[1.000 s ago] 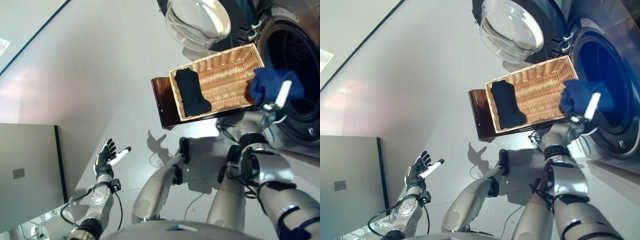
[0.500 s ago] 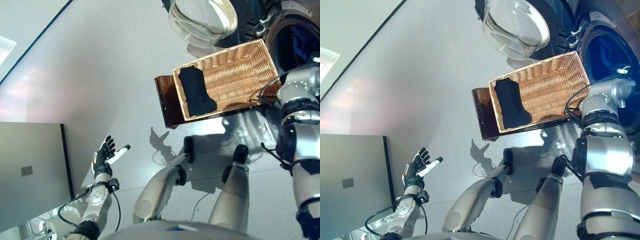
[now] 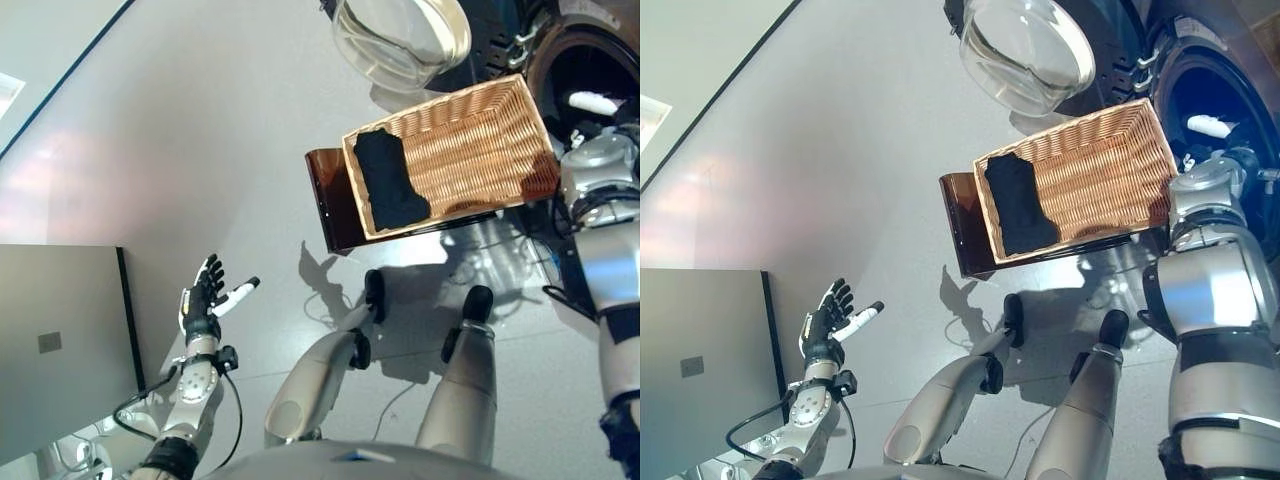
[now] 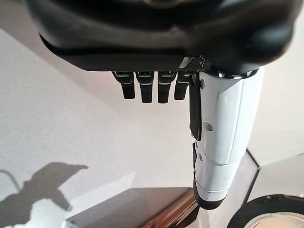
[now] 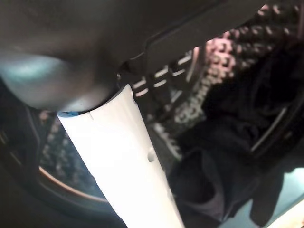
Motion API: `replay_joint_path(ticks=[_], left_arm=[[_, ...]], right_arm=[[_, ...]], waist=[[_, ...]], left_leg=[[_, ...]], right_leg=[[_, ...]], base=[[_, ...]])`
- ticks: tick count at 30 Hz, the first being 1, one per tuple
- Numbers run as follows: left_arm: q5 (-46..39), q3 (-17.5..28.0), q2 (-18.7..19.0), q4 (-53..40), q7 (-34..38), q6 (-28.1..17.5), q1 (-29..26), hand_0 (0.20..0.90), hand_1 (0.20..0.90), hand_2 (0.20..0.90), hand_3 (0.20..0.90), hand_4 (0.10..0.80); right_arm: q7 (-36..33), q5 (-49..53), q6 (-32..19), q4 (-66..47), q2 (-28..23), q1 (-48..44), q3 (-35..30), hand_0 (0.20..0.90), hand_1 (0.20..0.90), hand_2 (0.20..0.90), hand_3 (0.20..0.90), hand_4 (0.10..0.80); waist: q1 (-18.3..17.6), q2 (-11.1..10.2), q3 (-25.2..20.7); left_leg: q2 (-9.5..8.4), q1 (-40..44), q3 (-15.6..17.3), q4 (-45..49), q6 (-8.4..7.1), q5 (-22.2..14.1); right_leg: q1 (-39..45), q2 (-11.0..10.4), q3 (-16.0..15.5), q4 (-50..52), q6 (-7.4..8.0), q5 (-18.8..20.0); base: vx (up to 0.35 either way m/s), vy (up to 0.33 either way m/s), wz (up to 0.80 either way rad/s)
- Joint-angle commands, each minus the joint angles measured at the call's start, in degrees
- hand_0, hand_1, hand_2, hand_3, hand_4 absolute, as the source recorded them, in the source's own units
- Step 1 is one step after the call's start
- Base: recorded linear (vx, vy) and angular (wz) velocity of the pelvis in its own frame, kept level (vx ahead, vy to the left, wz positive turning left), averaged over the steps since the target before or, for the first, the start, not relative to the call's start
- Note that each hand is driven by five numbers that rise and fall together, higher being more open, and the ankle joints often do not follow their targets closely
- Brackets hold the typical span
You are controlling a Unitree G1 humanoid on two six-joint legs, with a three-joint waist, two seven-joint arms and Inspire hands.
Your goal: Pick up the clothes and place them into the washing machine
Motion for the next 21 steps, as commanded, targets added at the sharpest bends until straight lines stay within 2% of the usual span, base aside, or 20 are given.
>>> replay_joint_path(ticks=[1, 6, 9, 11, 13, 17, 18, 19, 21], left_arm=[[0.5, 4.0, 5.8, -0.1, 2.5, -3.0, 0.5, 0.9, 0.9, 0.9, 0.9, 0.8], [0.4, 4.0, 5.7, -0.2, 2.5, -2.8, 0.5, 0.9, 0.9, 0.9, 0.9, 0.8], [0.3, 4.1, 5.0, -0.2, 2.2, -2.5, 0.1, 0.9, 0.9, 0.9, 0.9, 0.8], [0.2, 4.2, 5.3, 0.0, 2.3, -2.6, 0.2, 0.9, 0.9, 0.9, 0.9, 0.8], [0.3, 4.3, 5.6, 0.4, 2.3, -2.6, -0.8, 0.9, 0.9, 0.9, 0.9, 0.8], [2.2, 3.8, 6.5, -1.0, 3.0, -3.0, -1.9, 0.9, 0.9, 0.9, 0.9, 0.8], [2.3, 3.8, 6.8, -1.0, 3.1, -3.0, -1.8, 0.9, 0.9, 0.9, 0.9, 0.8], [3.1, 3.9, 6.9, -1.0, 3.5, -3.1, -2.3, 0.9, 0.9, 0.9, 0.9, 0.8], [4.1, 3.4, 7.0, -0.7, 3.6, -2.9, -2.4, 0.9, 0.9, 0.9, 0.9, 0.8]], right_arm=[[-0.2, -2.1, -3.9, -2.6, -4.5, -7.5, 6.5, 0.9, 0.9, 0.9, 0.9, 0.8], [1.2, -0.8, -4.4, -2.1, -2.8, -5.4, 5.0, 0.9, 0.9, 0.9, 0.9, 0.8], [3.6, 5.2, -6.8, -3.9, -0.7, -0.2, -0.4, 0.9, 0.9, 0.9, 0.9, 0.8], [3.3, 6.7, -7.3, -4.4, -0.4, 1.2, -1.8, 0.9, 0.9, 0.9, 0.9, 0.8], [3.9, 13.9, -10.9, -7.3, 2.5, 5.3, -6.8, 0.9, 0.9, 0.9, 0.9, 0.8], [7.8, 32.1, -20.8, -17.7, 8.5, 13.5, -16.8, 0.9, 0.9, 0.9, 0.9, 0.8], [8.0, 32.5, -21.1, -18.0, 8.6, 14.0, -17.1, 0.9, 0.9, 0.9, 0.9, 0.8], [11.2, 42.7, -26.8, -22.6, 11.7, 16.7, -22.6, 0.9, 0.9, 0.9, 0.9, 0.8], [14.3, 52.8, -32.4, -26.0, 14.6, 18.0, -29.0, 0.9, 0.9, 0.9, 0.9, 0.8]], waist=[[3.3, -4.0, -3.5], [3.4, -4.6, -3.2], [3.5, -4.9, -2.5], [3.4, -5.4, -2.4], [3.1, -6.1, -1.3], [2.8, -6.0, 0.8], [2.9, -6.3, 0.7], [2.9, -5.8, 1.4], [3.3, -5.1, 1.5]], left_leg=[[-0.56, -2.4, 0.3, 5.4, -4.3, -7.9], [-0.4, -2.8, 0.2, 5.9, -4.15, -8.1], [-0.26, -2.8, 0.0, 6.2, -4.02, -8.2], [-0.17, -2.9, 0.0, 6.5, -3.96, -8.4], [0.06, -4.3, -0.2, 7.9, -3.86, -8.6], [0.14, -7.0, -0.5, 10.1, -3.73, -8.9], [0.1, -7.2, -0.5, 10.4, -3.73, -9.0], [-0.08, -8.8, -0.6, 12.0, -3.67, -9.3], [-0.47, -10.7, -1.2, 13.9, -3.55, -9.7]], right_leg=[[3.9, 3.5, -2.6, -7.9, -3.06, 0.3], [3.8, 3.6, -2.5, -7.9, -3.08, 0.3], [3.9, 3.7, -2.5, -7.6, -3.06, 0.2], [3.9, 3.7, -2.6, -7.5, -3.09, 0.1], [3.1, 3.7, -2.6, -6.8, -3.21, -0.1], [1.0, 3.6, -2.9, -4.1, -3.53, -1.1], [0.8, 3.5, -2.9, -3.9, -3.54, -1.3], [-0.4, 3.2, -3.1, -2.0, -3.76, -2.1], [-1.9, 2.7, -3.3, 0.1, -3.91, -3.1]], base=[[0.0, 0.0, 0.0], [0.0, 0.0, 0.0], [0.0, 0.0, 0.0], [0.0, 0.0, 0.0], [-0.04, -0.04, 0.01], [-0.05, -0.034, 0.07], [-0.062, -0.018, 0.15], [-0.049, -0.001, 0.12], [-0.045, 0.012, 0.18]])
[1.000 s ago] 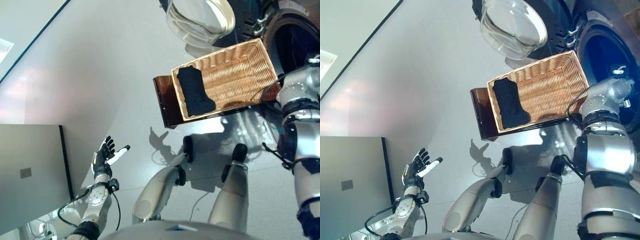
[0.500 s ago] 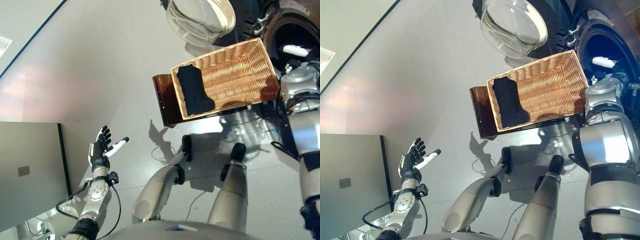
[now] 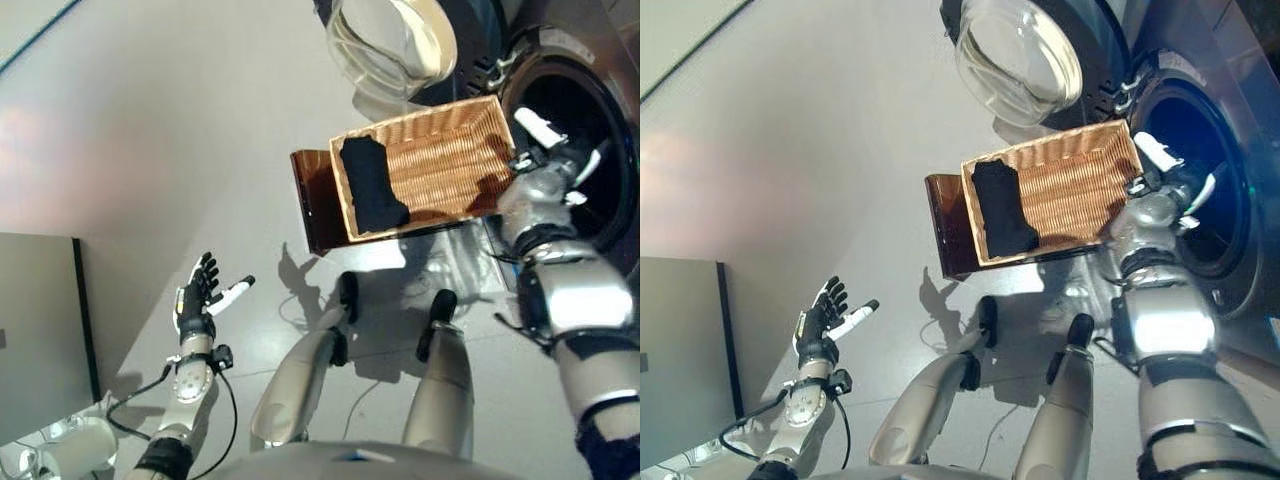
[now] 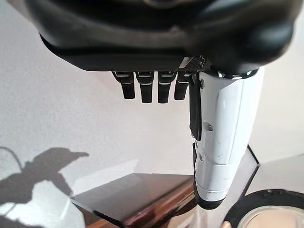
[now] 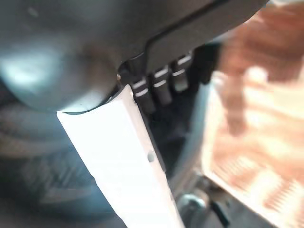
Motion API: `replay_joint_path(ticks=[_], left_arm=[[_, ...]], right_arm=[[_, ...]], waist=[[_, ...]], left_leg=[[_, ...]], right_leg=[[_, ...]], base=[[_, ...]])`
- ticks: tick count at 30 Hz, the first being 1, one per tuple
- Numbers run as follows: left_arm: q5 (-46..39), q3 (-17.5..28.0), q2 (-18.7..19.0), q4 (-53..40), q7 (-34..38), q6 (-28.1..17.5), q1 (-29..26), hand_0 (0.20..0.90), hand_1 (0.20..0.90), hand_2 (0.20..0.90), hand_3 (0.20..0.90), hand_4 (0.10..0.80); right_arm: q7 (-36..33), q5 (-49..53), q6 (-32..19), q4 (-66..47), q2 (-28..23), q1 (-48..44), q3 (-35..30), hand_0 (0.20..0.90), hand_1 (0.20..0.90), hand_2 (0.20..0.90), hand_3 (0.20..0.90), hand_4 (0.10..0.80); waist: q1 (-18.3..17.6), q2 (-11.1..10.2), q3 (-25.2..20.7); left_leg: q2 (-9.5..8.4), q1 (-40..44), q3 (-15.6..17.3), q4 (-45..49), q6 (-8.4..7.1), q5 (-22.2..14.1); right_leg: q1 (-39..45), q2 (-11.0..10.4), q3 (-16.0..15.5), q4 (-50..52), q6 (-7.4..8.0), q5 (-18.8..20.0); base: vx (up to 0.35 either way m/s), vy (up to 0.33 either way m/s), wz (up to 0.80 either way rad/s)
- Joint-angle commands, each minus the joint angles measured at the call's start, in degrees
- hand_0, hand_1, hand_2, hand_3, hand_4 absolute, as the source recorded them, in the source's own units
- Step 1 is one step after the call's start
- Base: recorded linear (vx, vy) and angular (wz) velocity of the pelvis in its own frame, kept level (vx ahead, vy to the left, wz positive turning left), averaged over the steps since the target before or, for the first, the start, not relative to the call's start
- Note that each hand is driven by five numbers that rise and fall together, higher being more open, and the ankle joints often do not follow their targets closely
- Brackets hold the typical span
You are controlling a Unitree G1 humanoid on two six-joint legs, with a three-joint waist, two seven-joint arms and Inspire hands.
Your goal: Pick up the clothes and place them into the washing machine
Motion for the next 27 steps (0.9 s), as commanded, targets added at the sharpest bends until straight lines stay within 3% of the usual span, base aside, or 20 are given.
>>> replay_joint_path(ticks=[1, 5, 11, 12, 15, 16, 22, 27], left_arm=[[2.3, 3.3, 4.6, -0.7, 3.4, -3.0, -2.4, 0.9, 0.9, 0.9, 0.9, 0.8], [1.5, 4.4, 5.1, 0.0, 3.8, -3.6, -2.7, 0.9, 0.9, 0.9, 0.9, 0.8], [-0.4, 5.0, 4.8, 1.5, 4.3, -4.5, -3.3, 0.9, 0.9, 0.9, 0.9, 0.8], [-0.5, 5.4, 5.4, 1.7, 4.3, -4.5, -3.9, 0.9, 0.9, 0.9, 0.9, 0.8], [-0.1, 5.7, 5.4, 1.7, 4.2, -4.2, -4.1, 0.9, 0.9, 0.9, 0.9, 0.8], [0.5, 6.0, 5.3, 1.3, 4.0, -3.7, -4.3, 0.9, 0.9, 0.9, 0.9, 0.8], [1.8, 7.4, 5.3, 1.1, 2.7, -2.6, -3.7, 0.9, 0.9, 0.9, 0.9, 0.8], [2.5, 9.3, 5.5, 2.1, 3.2, -2.0, -3.7, 0.9, 0.9, 0.9, 0.9, 0.8]], right_arm=[[7.3, 19.8, -15.6, -8.5, 0.2, -0.6, -5.6, 0.9, 0.9, 0.9, 0.9, 0.8], [10.6, 24.3, -16.6, -10.2, 1.6, 0.7, -6.6, 0.9, 0.9, 0.9, 0.9, 0.8], [7.9, 16.1, -12.0, -6.1, 0.8, -0.3, -0.8, 0.9, 0.9, 0.9, 0.9, 0.8], [4.9, 7.8, -7.3, -1.0, -1.0, -1.6, 3.9, 0.9, 0.9, 0.9, 0.9, 0.8], [3.1, -0.5, -2.8, 2.0, -1.5, -3.4, 8.8, 0.9, 0.9, 0.9, 0.9, 0.8], [2.3, -4.5, -0.3, 3.9, -0.1, -3.0, 11.0, 0.9, 0.9, 0.9, 0.9, 0.8], [1.9, -11.0, 2.7, 8.3, 4.1, 1.2, 12.6, 0.9, 0.9, 0.9, 0.9, 0.8], [0.9, -12.8, 2.4, 8.3, 6.6, 3.6, 13.1, 0.9, 0.9, 0.9, 0.9, 0.8]], waist=[[3.6, 1.6, 2.0], [4.4, 1.7, 2.1], [4.8, 0.2, 2.2], [5.1, -1.4, 1.9], [5.1, -2.9, 2.0], [5.1, -4.8, 1.9], [5.5, -8.0, 2.1], [6.3, -9.1, 3.0]], left_leg=[[-1.41, -5.7, 0.0, 9.3, -2.72, -8.6], [-1.78, -6.9, -0.4, 10.1, -2.77, -8.6], [-1.66, -5.5, -0.1, 9.0, -2.77, -8.4], [-1.49, -4.4, -0.4, 8.4, -2.79, -8.2], [-1.3, -2.8, -0.6, 7.0, -2.85, -8.0], [-1.11, -1.0, -1.1, 5.5, -2.98, -7.8], [-0.92, 2.1, -2.7, 3.7, -2.92, -7.5], [-0.86, 1.4, -3.5, 5.0, -2.73, -7.8]], right_leg=[[1.5, 2.3, -1.7, -2.5, -2.24, -1.8], [0.0, 1.6, -1.9, -0.6, -2.2, -2.3], [1.4, 1.6, -2.4, -2.0, -2.12, -1.5], [2.4, 1.7, -2.9, -2.9, -2.08, -0.9], [4.4, 1.9, -3.7, -4.9, -2.01, -0.2], [6.9, 2.2, -4.6, -7.5, -1.77, 0.4], [12.0, 2.8, -6.9, -11.6, -1.42, 1.4], [11.8, 2.9, -7.9, -10.4, -1.83, 0.6]], base=[[-0.028, 0.013, 0.22], [-0.012, 0.021, 0.12], [0.007, 0.026, 0.08], [0.0, 0.0, 0.0], [0.032, -0.038, 0.07], [0.053, -0.057, 0.02], [0.05, -0.046, 0.0], [0.018, -0.019, 0.13]])
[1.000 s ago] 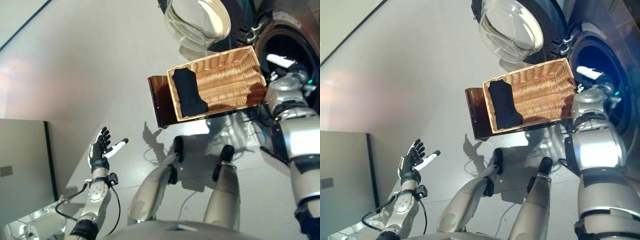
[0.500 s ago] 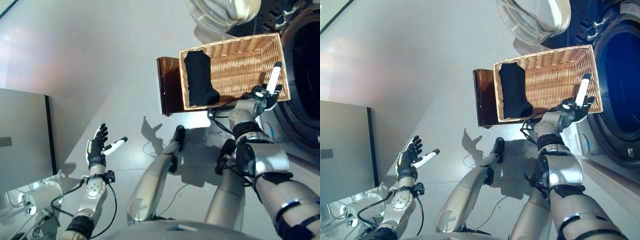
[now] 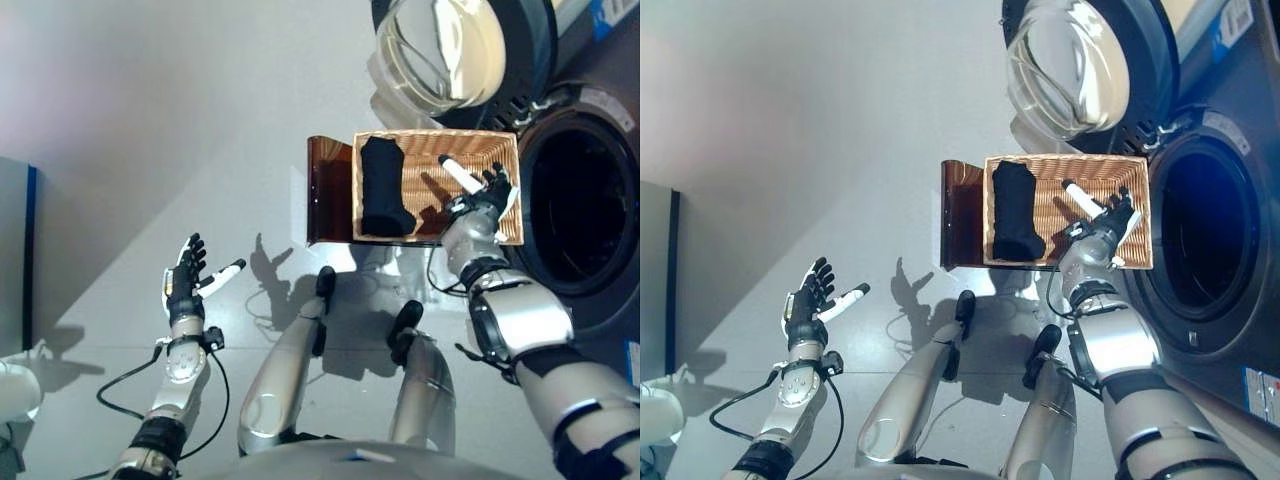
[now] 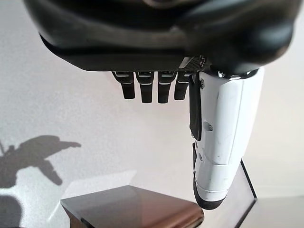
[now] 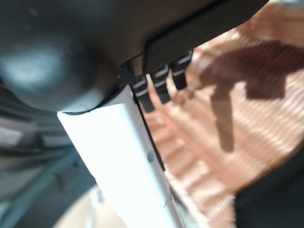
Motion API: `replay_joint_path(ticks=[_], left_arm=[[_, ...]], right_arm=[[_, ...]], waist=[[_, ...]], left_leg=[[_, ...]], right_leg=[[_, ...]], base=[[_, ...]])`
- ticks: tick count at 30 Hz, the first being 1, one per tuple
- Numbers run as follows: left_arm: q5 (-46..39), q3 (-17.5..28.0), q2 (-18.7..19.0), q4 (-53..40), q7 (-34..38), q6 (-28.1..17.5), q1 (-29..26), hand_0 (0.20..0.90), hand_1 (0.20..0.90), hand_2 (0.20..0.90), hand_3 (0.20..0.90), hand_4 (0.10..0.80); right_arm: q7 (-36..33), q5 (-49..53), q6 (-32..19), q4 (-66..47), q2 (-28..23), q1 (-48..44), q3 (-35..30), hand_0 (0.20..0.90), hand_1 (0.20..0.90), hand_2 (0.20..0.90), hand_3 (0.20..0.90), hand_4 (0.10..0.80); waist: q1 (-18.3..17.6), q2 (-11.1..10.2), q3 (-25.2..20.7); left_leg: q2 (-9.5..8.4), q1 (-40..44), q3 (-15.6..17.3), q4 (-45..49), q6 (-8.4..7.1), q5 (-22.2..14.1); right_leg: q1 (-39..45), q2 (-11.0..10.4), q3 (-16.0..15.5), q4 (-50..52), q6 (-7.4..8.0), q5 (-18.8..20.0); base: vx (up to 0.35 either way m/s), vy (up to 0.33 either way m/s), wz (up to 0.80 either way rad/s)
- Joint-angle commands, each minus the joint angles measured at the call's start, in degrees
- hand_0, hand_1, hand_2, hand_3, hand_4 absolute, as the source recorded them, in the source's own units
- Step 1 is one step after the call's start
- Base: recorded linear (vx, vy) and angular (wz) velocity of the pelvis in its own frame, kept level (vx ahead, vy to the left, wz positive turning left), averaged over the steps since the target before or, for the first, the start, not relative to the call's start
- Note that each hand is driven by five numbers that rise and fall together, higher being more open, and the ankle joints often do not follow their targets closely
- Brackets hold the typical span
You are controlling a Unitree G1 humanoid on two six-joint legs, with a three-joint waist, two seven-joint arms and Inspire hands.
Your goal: Pick up the clothes and place them into the washing machine
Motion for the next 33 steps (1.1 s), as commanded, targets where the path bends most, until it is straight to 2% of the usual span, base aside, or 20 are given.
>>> replay_joint_path(ticks=[1, 18, 19, 20, 21, 33], left_arm=[[0.9, 6.3, 4.5, -0.2, 2.1, -2.4, 0.7, 0.9, 0.9, 0.9, 0.9, 0.8], [0.6, 9.8, 5.5, -3.5, 5.4, -3.1, -2.4, 0.9, 0.9, 0.9, 0.9, 0.8], [0.6, 9.8, 5.5, -3.5, 5.4, -3.0, -2.5, 0.9, 0.9, 0.9, 0.9, 0.8], [0.6, 9.8, 5.5, -3.4, 5.6, -2.9, -2.7, 0.9, 0.9, 0.9, 0.9, 0.8], [0.5, 9.8, 5.5, -3.2, 5.7, -2.9, -2.8, 0.9, 0.9, 0.9, 0.9, 0.8], [1.3, 10.4, 5.5, -3.7, 6.3, -2.4, -1.7, 0.9, 0.9, 0.9, 0.9, 0.8]], right_arm=[[-1.5, -3.0, -2.3, -1.6, -0.4, 0.6, 1.4, 0.9, 0.9, 0.9, 0.9, 0.8], [-1.3, -2.6, -2.0, -2.1, 3.9, -2.6, 4.5, 0.9, 0.9, 0.9, 0.9, 0.8], [-1.4, -2.7, -1.9, -1.9, 4.0, -2.9, 4.5, 0.76, 0.76, 0.76, 0.76, 0.7], [-1.5, -2.8, -1.7, -1.8, 4.1, -3.5, 4.5, 0.664, 0.664, 0.664, 0.664, 0.631], [-1.7, -3.0, -1.7, -1.6, 4.1, -3.8, 4.5, 0.2, 0.2, 0.2, 0.2, 0.3], [-2.2, -4.0, -1.0, -0.6, 3.4, -4.5, 3.7, 0.2, 0.2, 0.2, 0.2, 0.3]], waist=[[2.0, -1.1, 0.0], [5.3, -2.7, 3.4], [5.5, -2.7, 3.5], [5.6, -2.6, 3.6], [5.7, -2.6, 3.7], [5.2, -2.4, 3.5]], left_leg=[[-2.01, -2.8, 1.8, 4.4, -1.61, -7.4], [-2.31, -8.2, -0.6, 7.9, -2.07, -8.0], [-2.34, -8.2, -0.6, 7.9, -2.07, -8.0], [-2.36, -8.2, -0.7, 7.8, -2.1, -8.0], [-2.39, -8.2, -0.8, 7.8, -2.12, -8.0], [-2.36, -7.3, -0.4, 7.6, -1.56, -8.6]], right_leg=[[2.8, 2.2, -2.4, -7.4, -1.21, 1.4], [-0.4, 1.4, -5.4, -3.3, -1.79, -0.8], [-0.4, 1.4, -5.6, -3.1, -1.8, -0.9], [-0.5, 1.4, -5.7, -3.0, -1.81, -1.1], [-0.5, 1.3, -5.7, -2.9, -1.81, -1.1], [-0.2, 1.4, -4.9, -3.2, -1.99, -1.0]], base=[[0.008, -0.012, 0.06], [0.015, -0.012, 0.12], [0.017, -0.016, 0.09], [0.017, -0.006, 0.08], [0.017, -0.004, 0.07], [0.003, 0.0, 0.01]])
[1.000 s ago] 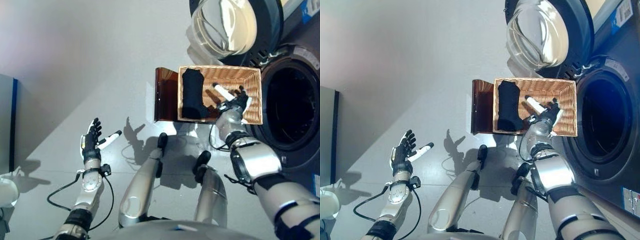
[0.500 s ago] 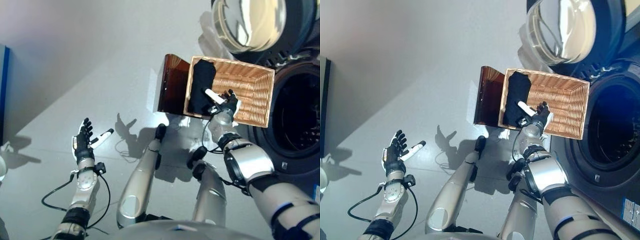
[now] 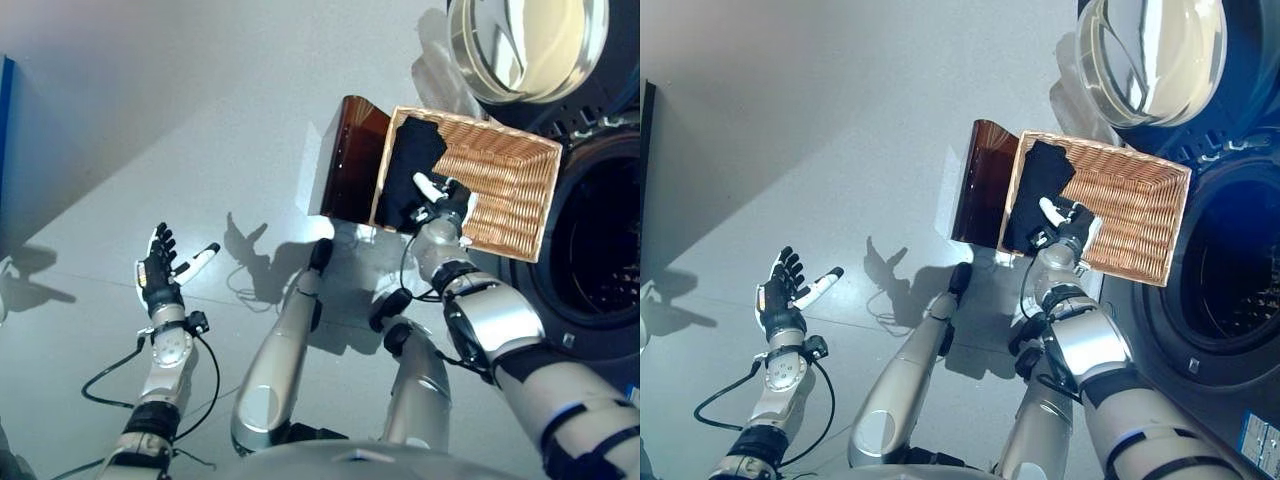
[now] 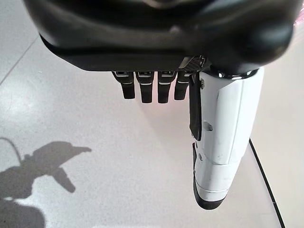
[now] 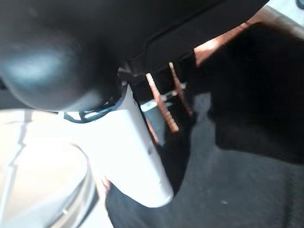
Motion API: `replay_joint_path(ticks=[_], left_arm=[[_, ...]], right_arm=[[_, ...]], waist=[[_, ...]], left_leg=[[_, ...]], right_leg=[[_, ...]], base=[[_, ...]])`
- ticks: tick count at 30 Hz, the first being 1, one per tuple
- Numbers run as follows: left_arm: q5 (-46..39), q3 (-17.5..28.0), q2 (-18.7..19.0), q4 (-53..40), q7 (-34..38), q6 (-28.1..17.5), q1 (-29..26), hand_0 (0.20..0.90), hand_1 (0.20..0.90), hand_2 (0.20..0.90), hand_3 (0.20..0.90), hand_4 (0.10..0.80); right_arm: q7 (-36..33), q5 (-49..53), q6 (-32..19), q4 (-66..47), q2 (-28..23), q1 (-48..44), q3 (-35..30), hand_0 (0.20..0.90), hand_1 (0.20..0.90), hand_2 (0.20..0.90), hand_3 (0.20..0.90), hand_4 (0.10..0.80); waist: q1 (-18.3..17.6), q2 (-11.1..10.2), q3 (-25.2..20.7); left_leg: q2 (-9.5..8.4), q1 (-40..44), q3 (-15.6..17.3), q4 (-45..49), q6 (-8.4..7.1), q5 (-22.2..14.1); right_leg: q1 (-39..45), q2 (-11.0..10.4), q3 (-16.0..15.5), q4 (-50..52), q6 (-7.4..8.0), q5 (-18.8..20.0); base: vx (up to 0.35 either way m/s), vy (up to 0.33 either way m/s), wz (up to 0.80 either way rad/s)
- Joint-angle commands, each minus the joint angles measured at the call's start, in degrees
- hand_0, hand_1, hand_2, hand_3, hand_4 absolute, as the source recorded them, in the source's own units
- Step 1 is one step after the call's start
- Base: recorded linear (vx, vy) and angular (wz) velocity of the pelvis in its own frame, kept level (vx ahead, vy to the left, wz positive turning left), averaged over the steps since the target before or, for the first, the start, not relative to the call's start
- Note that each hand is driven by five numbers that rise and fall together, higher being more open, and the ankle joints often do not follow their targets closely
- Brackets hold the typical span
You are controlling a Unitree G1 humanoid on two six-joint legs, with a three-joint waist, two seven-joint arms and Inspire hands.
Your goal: Pick up the clothes and place them into the washing machine
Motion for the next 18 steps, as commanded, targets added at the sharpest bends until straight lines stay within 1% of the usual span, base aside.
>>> replay_joint_path(ticks=[1, 15, 18], left_arm=[[0.8, 4.2, 5.1, -4.5, 2.7, -3.3, 2.2, 0.9, 0.9, 0.9, 0.9, 0.8], [-0.5, 4.1, 5.3, 0.7, 1.4, -3.4, 2.7, 0.9, 0.9, 0.9, 0.9, 0.8], [-1.4, 3.7, 5.2, 2.6, 0.6, -3.5, 2.9, 0.9, 0.9, 0.9, 0.9, 0.8]], right_arm=[[-0.5, -2.8, -1.7, -1.0, -1.2, -3.1, 0.9, 0.2, 0.2, 0.2, 0.2, 0.3], [-1.3, -3.7, -1.6, -2.0, -4.4, -1.0, -1.2, 0.2, 0.2, 0.2, 0.2, 0.3], [-1.4, -3.9, -1.6, -2.0, -6.4, 0.3, -2.3, 0.2, 0.2, 0.2, 0.2, 0.3]], waist=[[0.7, 1.6, -0.7], [-0.8, 2.5, -2.2], [-1.4, 2.6, -3.1]], left_leg=[[-2.39, -0.8, 3.2, 4.5, -0.59, -8.9], [-2.4, 1.0, 4.2, 3.5, -0.56, -8.6], [-2.4, 1.8, 4.6, 2.8, -0.49, -8.5]], right_leg=[[2.8, 2.2, -0.4, -5.8, -0.92, 0.9], [4.2, 2.3, 0.8, -6.8, -0.66, 1.3], [4.7, 2.3, 1.4, -7.4, -0.5, 1.8]], base=[[0.0, 0.0, 0.0], [0.0, 0.001, -0.04], [0.001, 0.007, -0.05]])
